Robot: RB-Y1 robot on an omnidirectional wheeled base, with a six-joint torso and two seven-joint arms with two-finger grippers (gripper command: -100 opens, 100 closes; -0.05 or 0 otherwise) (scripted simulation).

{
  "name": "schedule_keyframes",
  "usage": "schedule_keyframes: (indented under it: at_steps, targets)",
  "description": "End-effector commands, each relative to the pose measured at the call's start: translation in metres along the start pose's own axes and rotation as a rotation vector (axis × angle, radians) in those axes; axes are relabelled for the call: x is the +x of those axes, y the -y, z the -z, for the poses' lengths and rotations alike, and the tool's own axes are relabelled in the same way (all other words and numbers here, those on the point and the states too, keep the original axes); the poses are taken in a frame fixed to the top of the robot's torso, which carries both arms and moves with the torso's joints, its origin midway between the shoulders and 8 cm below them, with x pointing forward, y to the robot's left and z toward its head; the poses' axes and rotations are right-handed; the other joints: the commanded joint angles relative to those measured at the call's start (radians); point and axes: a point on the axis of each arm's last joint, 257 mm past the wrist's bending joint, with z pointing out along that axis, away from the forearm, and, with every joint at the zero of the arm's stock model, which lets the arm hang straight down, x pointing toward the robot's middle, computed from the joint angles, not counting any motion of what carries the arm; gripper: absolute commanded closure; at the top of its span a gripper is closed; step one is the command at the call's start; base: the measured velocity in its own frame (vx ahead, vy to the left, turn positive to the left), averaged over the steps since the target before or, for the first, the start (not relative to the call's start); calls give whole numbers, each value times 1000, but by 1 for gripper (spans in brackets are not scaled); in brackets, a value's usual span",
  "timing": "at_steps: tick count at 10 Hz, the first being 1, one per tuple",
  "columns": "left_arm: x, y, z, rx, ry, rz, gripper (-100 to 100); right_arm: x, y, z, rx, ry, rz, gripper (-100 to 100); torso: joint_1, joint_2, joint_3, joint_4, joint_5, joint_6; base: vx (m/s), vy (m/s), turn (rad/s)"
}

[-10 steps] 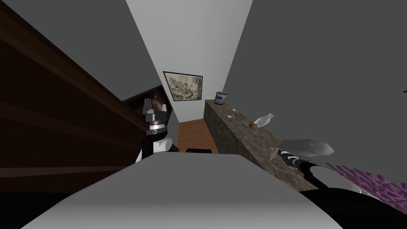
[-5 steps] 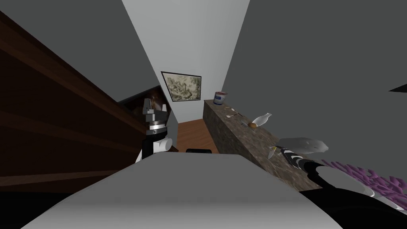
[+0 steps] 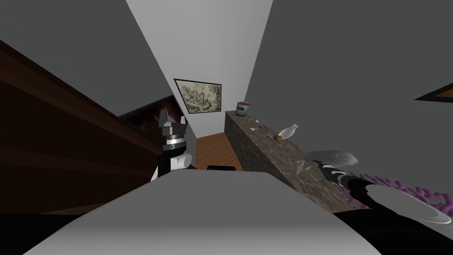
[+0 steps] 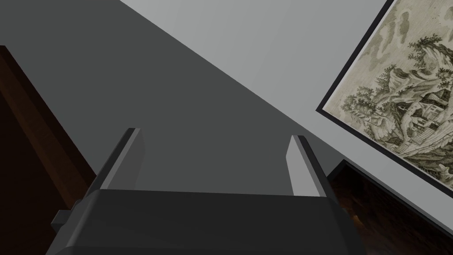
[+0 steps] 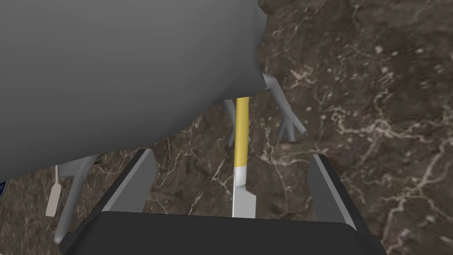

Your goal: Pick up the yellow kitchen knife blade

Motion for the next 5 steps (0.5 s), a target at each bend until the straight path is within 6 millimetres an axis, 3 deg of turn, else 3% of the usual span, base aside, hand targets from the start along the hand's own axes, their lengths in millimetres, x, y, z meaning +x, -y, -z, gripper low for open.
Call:
schedule_keyframes:
  at_steps: [1,2,3,5]
  targets:
    - [0,0,0,0,0,0,0,4,11,4,22,3,-33,-100,0,0,0,0,0,0,24,6,-78]
    - [0,0,0,0,0,0,0,3,12,4,28,6,-48,-100,0,0,0,0,0,-1,11,3,35]
    - [0,0,0,0,0,0,0,23,26,13,45,-12,-44,-100,0,0,0,0,0,-2,27,5,-136]
    - [0,0,0,0,0,0,0,20,32,13,70,-2,-98,-100,1,1,1,1,3,1,20,3,-57]
